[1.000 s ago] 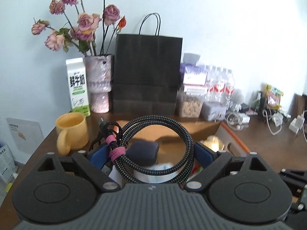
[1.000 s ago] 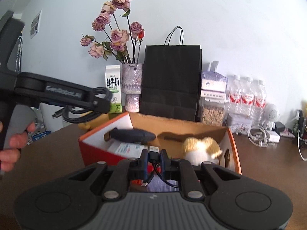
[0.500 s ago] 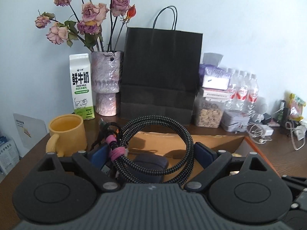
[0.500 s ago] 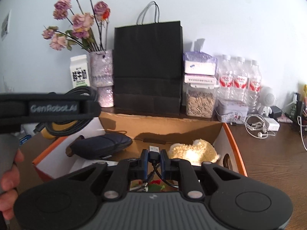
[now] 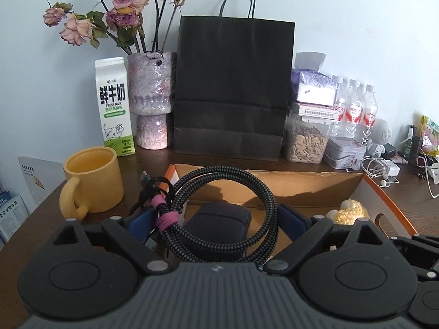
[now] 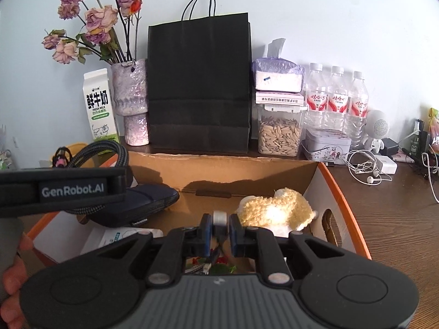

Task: Organize objects
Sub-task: 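Lift the braided cable with the left tool and carry it over the box, then lower the braided cable into the box with the left tool while the right tool drops the short cable in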

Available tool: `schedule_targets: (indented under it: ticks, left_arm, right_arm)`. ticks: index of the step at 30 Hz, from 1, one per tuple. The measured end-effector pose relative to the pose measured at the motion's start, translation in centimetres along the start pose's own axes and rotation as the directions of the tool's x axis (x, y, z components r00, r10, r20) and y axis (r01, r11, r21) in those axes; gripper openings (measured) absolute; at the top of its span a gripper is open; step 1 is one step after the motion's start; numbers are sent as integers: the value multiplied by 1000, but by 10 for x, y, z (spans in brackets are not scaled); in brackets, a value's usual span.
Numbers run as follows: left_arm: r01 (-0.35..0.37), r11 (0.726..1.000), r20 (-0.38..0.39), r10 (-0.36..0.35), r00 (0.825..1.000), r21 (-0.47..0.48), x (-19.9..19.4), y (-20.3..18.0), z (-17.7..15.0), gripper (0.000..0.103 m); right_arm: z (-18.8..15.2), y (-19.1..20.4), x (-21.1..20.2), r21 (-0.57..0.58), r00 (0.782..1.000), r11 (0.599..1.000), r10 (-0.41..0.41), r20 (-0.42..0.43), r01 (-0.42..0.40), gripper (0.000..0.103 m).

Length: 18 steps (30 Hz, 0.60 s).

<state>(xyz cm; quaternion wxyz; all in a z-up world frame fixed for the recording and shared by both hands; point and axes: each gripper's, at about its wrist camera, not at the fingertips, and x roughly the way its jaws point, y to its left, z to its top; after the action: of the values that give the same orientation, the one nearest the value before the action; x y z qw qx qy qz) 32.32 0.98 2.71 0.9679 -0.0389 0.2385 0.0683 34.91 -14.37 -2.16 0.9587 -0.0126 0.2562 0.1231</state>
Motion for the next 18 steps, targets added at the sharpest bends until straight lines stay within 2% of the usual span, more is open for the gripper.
schedule_targets:
  ticks: [1,3,5,7,9,18]
  left_arm:
    - [8,1000,4,-8,1000,3,-1,-1,-1,103]
    - [7,1000,17,-7,1000,12,-4,-4,-1,103]
    - [4,1000,27,-5,1000,16,-6,-6,0,103]
    - [1,1000,25,-2,1000,9,-6,-5,0,103]
    - [-7,1000,16,7,1000,-2,-3,-3,0,103]
    - [-1,1000,14,1,1000,-16,-4,0,0,103]
  right_arm:
    - [0,0,0,-1,1000,1000,-3,1,3,31]
    - [-1,1,-3,-9,1000,1000,-28,13,28,83]
    - [-2,-1,-5,-8,999,999,-41,29,41,97]
    - [-2,-3,-7,2,998,999,-53,37,53,98]
    - [-3,-4,-7,6,997,998,-63,35,63,103]
    - [-6,-4,-10,7,997,998,-70,36,70,103]
